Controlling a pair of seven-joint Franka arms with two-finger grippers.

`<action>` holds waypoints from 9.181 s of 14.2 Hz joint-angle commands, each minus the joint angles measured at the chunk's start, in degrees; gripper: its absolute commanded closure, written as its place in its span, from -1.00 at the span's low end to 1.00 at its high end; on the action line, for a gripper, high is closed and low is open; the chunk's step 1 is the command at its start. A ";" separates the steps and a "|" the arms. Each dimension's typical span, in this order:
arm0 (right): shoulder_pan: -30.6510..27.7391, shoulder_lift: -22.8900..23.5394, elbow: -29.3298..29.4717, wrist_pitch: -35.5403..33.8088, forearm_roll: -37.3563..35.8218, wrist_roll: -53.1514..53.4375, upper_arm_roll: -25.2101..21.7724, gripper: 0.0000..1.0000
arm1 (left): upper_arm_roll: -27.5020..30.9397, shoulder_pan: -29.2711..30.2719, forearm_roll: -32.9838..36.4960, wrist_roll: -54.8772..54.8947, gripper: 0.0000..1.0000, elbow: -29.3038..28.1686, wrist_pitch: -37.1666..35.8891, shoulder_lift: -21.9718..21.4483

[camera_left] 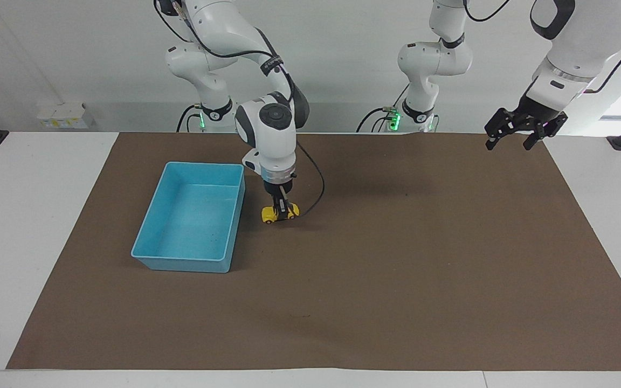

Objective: Wind up and store yellow beetle car

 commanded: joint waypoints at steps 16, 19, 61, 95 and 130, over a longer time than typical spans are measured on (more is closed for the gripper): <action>-16.54 -7.05 1.74 -9.71 -0.40 -48.51 -0.29 1.00 | -0.57 0.75 1.13 -0.13 -1.00 -0.53 -0.27 -0.87; -19.70 -7.58 0.51 -9.72 -0.31 -57.39 -0.29 1.00 | -0.57 0.84 1.13 -0.04 -1.00 -0.53 -0.27 -0.87; -22.52 -13.73 -15.67 2.68 4.17 -103.13 -0.37 -1.00 | -0.57 0.84 1.13 -0.04 -1.00 -0.53 -0.27 -0.87; -28.59 -13.11 2.18 -12.97 2.77 -107.08 -0.46 -1.00 | -0.57 0.84 1.13 -0.04 -1.00 -0.53 -0.27 -0.87; -28.50 -13.99 4.72 -16.39 2.50 -107.61 -0.46 -1.00 | -0.57 0.84 1.13 -0.04 -1.00 -0.53 -0.27 -0.87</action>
